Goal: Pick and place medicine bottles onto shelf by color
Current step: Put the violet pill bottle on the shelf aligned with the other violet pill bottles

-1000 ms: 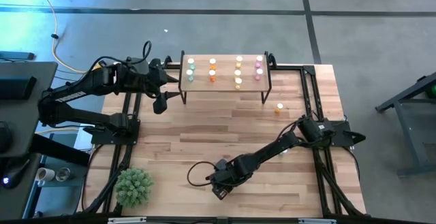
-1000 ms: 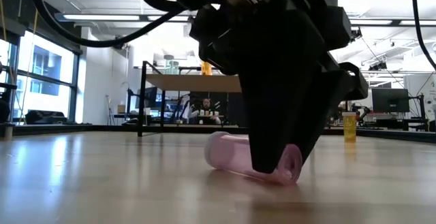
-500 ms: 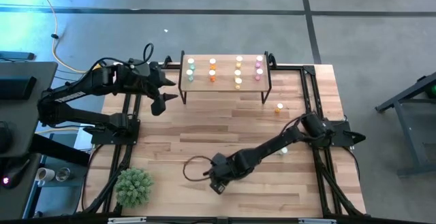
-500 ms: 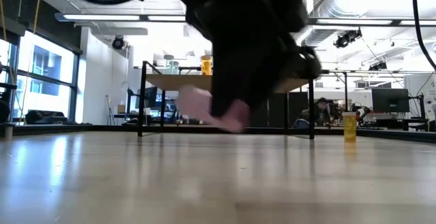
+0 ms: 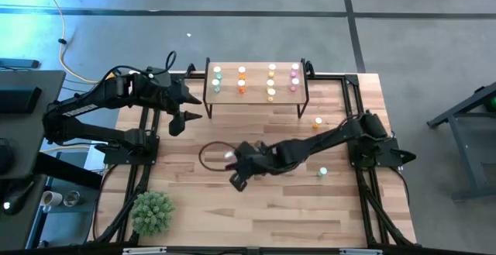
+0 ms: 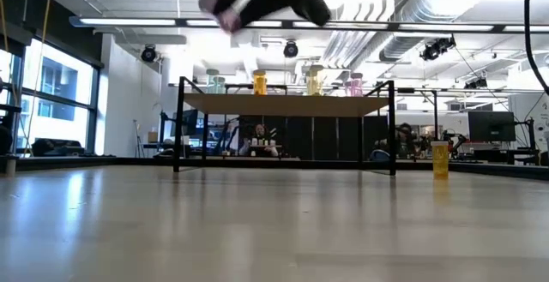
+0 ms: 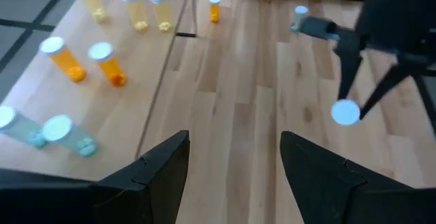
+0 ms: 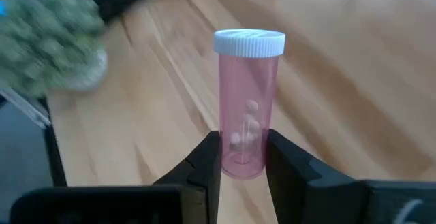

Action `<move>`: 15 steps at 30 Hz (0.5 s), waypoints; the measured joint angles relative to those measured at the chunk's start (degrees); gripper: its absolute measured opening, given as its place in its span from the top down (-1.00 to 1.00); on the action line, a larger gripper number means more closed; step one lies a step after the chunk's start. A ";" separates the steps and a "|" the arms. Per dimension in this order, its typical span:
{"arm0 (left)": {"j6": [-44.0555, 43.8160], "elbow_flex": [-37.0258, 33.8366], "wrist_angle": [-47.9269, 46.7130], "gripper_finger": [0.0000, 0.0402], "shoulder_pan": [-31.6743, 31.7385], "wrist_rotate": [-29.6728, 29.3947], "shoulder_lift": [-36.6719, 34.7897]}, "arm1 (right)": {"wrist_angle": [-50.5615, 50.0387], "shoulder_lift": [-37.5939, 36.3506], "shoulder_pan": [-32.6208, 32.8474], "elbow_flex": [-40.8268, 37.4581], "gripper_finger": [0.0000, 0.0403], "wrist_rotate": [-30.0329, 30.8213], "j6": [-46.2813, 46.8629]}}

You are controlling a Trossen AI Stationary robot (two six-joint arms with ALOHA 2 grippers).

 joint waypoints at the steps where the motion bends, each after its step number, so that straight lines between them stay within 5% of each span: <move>1: 0.23 0.00 0.03 -0.09 0.00 0.41 0.00 | 0.81 -0.91 -0.44 0.02 0.62 0.86 -1.22; 15: 0.32 -0.01 4.06 -0.09 -0.04 3.18 0.17 | 10.52 -10.39 -6.18 0.02 0.61 5.85 -20.38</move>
